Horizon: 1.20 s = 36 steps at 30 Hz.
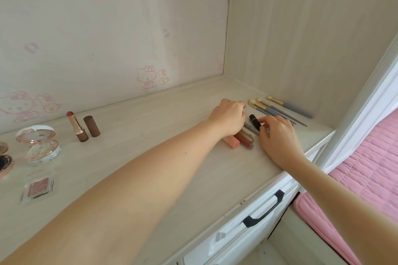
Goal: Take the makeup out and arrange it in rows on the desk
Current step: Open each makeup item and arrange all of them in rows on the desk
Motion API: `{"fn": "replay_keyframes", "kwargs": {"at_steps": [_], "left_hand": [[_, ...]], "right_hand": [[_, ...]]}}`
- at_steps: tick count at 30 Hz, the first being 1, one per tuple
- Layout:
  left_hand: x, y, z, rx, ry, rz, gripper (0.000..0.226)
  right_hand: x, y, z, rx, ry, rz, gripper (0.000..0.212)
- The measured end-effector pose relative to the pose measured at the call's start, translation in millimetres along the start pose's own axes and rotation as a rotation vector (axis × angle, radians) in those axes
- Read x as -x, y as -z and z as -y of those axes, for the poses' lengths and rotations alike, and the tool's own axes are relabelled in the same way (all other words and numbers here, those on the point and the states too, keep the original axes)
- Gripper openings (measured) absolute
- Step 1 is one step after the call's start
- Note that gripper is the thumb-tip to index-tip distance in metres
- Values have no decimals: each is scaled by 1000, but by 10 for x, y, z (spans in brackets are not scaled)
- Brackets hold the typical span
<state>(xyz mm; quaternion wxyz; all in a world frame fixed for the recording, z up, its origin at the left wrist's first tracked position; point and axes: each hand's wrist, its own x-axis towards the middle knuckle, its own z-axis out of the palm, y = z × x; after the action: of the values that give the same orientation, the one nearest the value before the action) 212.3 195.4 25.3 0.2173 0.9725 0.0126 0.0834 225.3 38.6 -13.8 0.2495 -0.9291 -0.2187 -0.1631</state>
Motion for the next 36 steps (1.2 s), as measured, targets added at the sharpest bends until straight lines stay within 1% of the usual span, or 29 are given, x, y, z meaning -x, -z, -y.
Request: {"fn": "replay_keyframes", "kwargs": {"at_steps": [3,6,11,14,18,23,26,28,32,36], "left_hand": [[-99,-59,-14,17,40,88,42],[-143,-101,-39,37,26,120,38],[-116,-120,-79,51,20,78,31],[-107,-118,-105,21,12,58,27],[-78,-111,-167,10,14,18,19],[4,-93,-207,49,-11,-41,15],[81,-33,-242,86,-46,-129,21],[150,36,-257,80,-91,-188,24],[324,239,-190,55,-131,-179,21],[624,497,-63,26,-154,-165,15]], "right_hand": [[6,-10,-16,-8,4,-7,31],[12,-13,-20,-12,2,-14,32],[18,-12,-28,26,-31,-18,30],[20,-4,-28,79,-93,-24,29],[25,8,-43,67,-154,-28,30],[19,-4,-74,-78,-163,-72,24],[18,29,-65,-227,-135,-131,20],[17,77,-35,-315,-105,-139,17],[81,144,145,-452,-68,-143,12],[222,179,429,-535,-47,-128,12]]}}
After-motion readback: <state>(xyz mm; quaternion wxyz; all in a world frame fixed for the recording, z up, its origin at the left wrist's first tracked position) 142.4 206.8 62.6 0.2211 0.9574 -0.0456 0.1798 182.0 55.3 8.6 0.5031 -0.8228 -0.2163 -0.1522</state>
